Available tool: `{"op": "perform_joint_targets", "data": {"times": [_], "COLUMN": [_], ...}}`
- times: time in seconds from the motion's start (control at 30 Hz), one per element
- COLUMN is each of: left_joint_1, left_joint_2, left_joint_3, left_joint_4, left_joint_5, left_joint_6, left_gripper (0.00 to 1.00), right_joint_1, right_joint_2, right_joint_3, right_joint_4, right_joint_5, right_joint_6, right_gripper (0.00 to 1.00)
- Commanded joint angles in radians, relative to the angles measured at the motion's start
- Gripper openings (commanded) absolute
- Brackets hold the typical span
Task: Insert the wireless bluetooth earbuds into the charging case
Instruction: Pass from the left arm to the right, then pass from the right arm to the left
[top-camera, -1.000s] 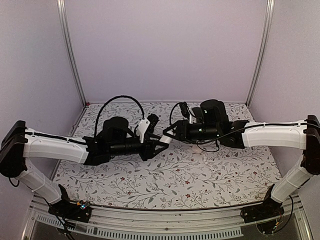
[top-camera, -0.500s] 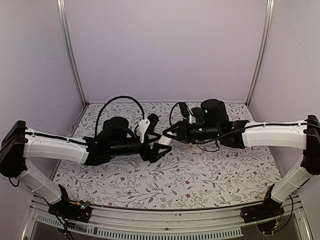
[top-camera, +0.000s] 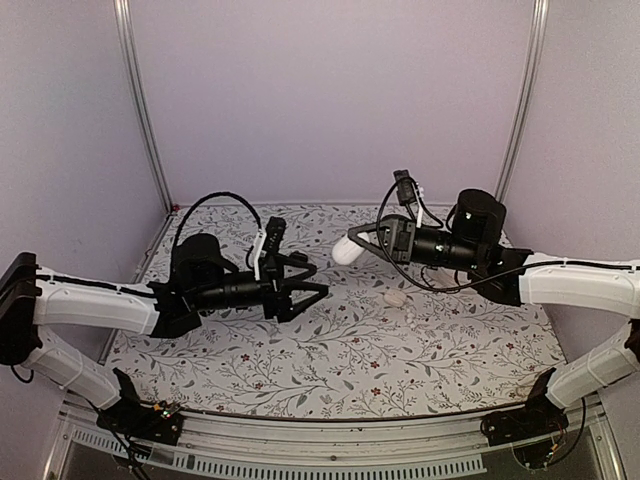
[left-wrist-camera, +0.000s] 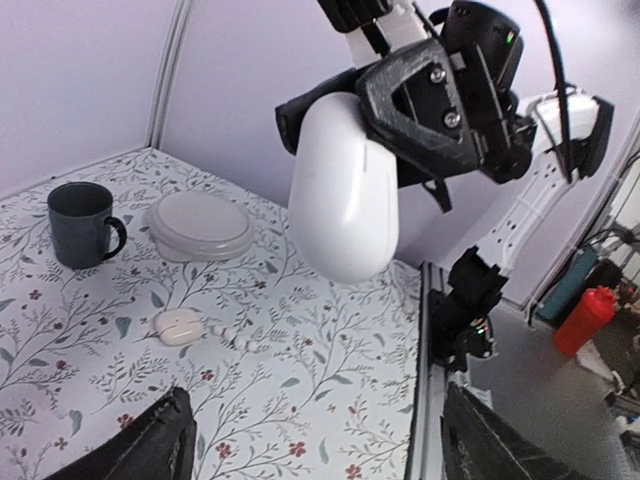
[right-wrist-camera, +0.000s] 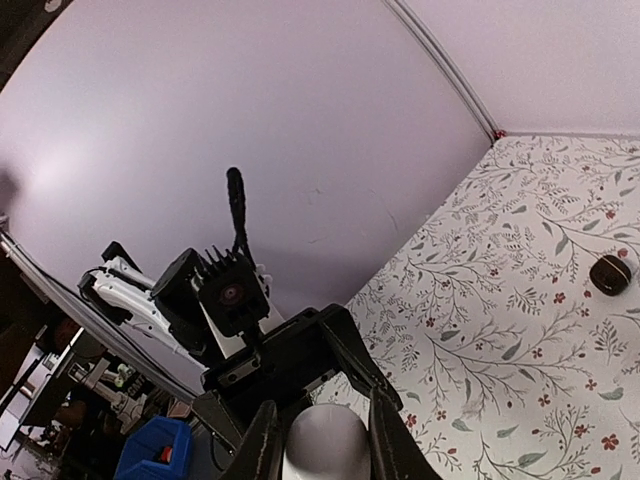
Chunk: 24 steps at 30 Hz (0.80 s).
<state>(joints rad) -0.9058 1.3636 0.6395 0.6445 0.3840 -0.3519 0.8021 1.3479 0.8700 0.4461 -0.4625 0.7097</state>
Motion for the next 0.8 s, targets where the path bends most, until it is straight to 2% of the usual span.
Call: {"op": "perform_joint_targets", "data": {"times": [0.0, 0.2, 0.33, 0.4, 0.5, 0.6, 0.77], "left_joint_1": [0.012, 0.017, 0.017, 0.016, 0.009, -0.042, -0.117], "left_joint_2": [0.007, 0.062, 0.061, 0.035, -0.019, -0.052, -0.045], "left_joint_3": [0.017, 0.033, 0.052, 0.063, 0.09, 0.123, 0.089], "left_joint_4": [0.208, 0.405, 0.387, 0.309, 0.156, -0.052, -0.001], "left_joint_5": [0.133, 0.167, 0.177, 0.159, 0.115, -0.049, -0.395], "left_joint_6": [-0.166, -0.341, -0.314, -0.234, -0.033, 0.244, 0.586], "left_gripper": [0.83, 0.77, 0.75, 0.75, 0.76, 0.79, 0.77], "right_joint_1": [0.001, 0.0, 0.0, 0.001, 0.001, 0.0, -0.006], "right_joint_2": [-0.036, -0.03, -0.029, -0.034, -0.043, -0.055, -0.049], "right_joint_3": [-0.037, -0.039, -0.029, -0.023, -0.004, 0.042, 0.095], "right_joint_4": [0.194, 0.298, 0.304, 0.303, 0.248, 0.141, -0.031], "right_joint_5": [-0.051, -0.095, -0.121, -0.149, -0.148, -0.111, -0.054], "right_joint_6": [-0.081, -0.095, -0.098, -0.094, -0.085, -0.048, 0.1], "right_gripper": [0.03, 0.03, 0.03, 0.03, 0.03, 0.03, 0.03]}}
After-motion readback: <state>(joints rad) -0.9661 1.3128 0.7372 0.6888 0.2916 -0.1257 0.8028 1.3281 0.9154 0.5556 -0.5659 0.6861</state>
